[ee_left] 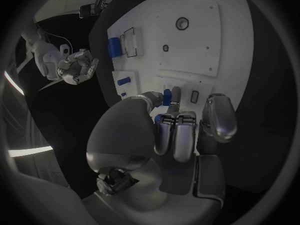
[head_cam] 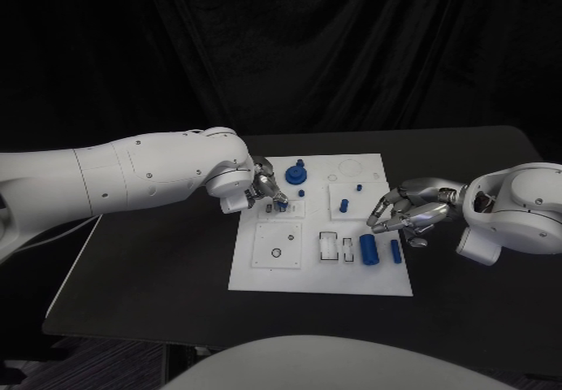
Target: Assemble the parts on the task board
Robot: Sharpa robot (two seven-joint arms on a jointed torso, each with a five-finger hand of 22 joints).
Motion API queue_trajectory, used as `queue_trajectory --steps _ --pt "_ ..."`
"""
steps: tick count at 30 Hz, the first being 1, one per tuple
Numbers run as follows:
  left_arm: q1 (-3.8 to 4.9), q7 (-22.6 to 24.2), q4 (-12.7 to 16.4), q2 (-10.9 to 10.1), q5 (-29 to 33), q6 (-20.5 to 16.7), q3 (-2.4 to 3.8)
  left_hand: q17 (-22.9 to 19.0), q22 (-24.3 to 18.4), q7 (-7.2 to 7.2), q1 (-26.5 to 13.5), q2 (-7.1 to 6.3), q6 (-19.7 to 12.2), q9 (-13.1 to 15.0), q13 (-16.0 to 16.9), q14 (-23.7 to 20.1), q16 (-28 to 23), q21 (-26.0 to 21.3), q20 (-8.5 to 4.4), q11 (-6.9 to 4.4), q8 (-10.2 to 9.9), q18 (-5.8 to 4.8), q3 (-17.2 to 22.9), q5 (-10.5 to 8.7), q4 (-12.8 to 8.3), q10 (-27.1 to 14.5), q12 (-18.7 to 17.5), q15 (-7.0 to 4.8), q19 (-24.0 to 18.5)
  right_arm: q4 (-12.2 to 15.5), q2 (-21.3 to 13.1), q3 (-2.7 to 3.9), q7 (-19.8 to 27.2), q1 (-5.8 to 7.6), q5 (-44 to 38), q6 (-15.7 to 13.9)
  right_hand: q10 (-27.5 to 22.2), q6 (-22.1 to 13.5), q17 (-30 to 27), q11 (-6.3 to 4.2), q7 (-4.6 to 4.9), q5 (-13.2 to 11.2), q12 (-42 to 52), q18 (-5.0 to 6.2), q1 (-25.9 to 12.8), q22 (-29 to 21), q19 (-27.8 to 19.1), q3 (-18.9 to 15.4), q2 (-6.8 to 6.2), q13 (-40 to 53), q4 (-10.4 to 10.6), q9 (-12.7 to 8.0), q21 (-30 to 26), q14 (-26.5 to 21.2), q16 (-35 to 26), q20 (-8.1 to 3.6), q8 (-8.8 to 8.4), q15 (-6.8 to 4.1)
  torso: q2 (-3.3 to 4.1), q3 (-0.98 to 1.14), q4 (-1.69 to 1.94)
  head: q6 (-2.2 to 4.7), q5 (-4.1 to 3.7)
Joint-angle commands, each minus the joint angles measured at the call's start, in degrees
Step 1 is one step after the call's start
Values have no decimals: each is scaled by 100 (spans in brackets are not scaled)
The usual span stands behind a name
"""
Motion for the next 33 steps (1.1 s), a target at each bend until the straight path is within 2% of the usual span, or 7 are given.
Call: queue_trajectory --steps 1,7,14,19,33 --pt "-33 111 -20 15 74 -206 5 1509 826 -321 -39 2 308 -3 1506 606 -7 -29 0 19 -3 90 337 34 -309 615 20 15 -39 21 -14 3 26 -14 -19 -62 -31 49 -9 -6 14 31 -32 50 -5 -4 -18 1 46 -5 36 -5 -34 -40 -31 8 20 -13 -13 5 8 1 -6" --pt "-74 137 -55 23 74 -243 5 1509 821 -320 -45 3 307 -2 1506 606 -7 -47 1 19 -3 93 344 35 -312 615 20 16 -46 20 -19 3 23 -14 -19 -61 -31 49 -9 -6 14 31 -32 50 -5 -4 -18 1 46 -5 36 -5 -34 -40 -31 8 20 -13 -8 1 -10 1 22" --pt "-113 148 -84 35 74 -232 5 1509 815 -318 -68 8 311 3 1506 606 -7 -73 2 21 0 98 368 27 -319 615 20 17 -56 19 -16 3 14 -15 -19 -47 -40 54 -12 -7 13 43 -35 51 -3 -7 -20 1 49 -16 42 -8 -39 -41 -31 7 22 -13 -2 3 -14 1 35" --pt "-140 137 -95 38 74 -201 5 1509 814 -317 -107 9 314 12 1506 606 -7 -83 5 24 3 99 394 -14 -330 615 20 20 -57 17 -15 3 -5 -15 -15 -26 -46 63 -19 -9 11 58 -37 52 5 -10 -21 4 53 -23 45 -11 -44 -43 -35 6 25 -15 -3 4 -4 1 13" --pt "-189 67 -144 50 74 -112 5 1509 813 -317 -152 9 311 23 1506 606 -7 -99 7 25 5 100 429 -77 -355 615 20 22 -60 15 -13 3 -47 -17 -8 16 -52 77 -32 -12 8 91 -39 53 23 -15 -23 8 56 -32 47 -18 -52 -49 -41 4 29 -17 -2 2 -11 1 27"
